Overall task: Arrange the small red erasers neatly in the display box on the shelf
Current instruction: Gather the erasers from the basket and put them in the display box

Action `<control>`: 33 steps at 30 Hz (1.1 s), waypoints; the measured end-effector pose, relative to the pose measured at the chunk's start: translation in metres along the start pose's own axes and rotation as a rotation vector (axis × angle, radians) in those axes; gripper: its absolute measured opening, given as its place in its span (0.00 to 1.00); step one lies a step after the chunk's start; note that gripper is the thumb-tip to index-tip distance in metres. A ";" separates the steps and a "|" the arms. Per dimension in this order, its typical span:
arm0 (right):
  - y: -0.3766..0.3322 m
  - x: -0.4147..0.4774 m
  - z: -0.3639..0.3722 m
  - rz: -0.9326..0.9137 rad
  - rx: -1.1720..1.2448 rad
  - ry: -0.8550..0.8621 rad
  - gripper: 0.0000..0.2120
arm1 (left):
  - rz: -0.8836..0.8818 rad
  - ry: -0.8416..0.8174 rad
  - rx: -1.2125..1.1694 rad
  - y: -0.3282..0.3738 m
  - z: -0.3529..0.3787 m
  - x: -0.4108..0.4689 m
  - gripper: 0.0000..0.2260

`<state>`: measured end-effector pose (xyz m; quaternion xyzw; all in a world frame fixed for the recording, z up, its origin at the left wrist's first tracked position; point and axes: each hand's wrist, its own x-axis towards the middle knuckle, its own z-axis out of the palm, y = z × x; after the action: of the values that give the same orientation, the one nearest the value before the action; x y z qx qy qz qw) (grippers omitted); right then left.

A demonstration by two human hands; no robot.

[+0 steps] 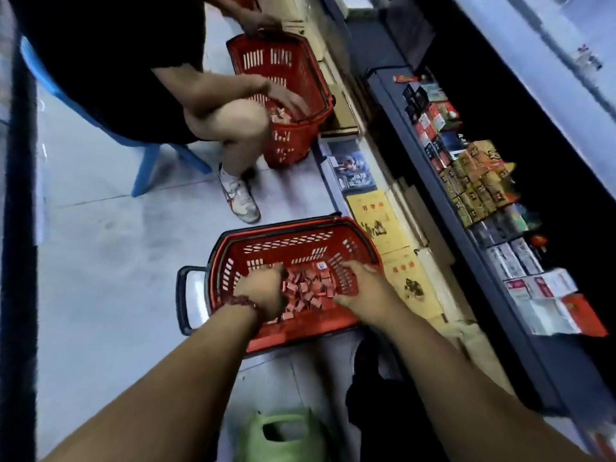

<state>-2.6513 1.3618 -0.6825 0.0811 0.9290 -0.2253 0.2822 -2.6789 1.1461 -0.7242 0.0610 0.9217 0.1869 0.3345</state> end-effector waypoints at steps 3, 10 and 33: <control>0.024 0.050 0.052 0.016 -0.008 -0.012 0.36 | -0.026 0.003 0.008 -0.025 0.046 0.049 0.25; 0.072 0.140 0.146 -0.031 -0.042 0.047 0.28 | -0.071 0.051 -0.034 -0.080 0.142 0.131 0.22; 0.083 0.116 0.162 -0.182 0.021 0.102 0.34 | 0.050 0.298 0.171 -0.099 0.162 0.077 0.32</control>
<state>-2.6457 1.3628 -0.8980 0.0107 0.9432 -0.2554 0.2121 -2.6330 1.1221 -0.9220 0.0835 0.9718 0.1230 0.1829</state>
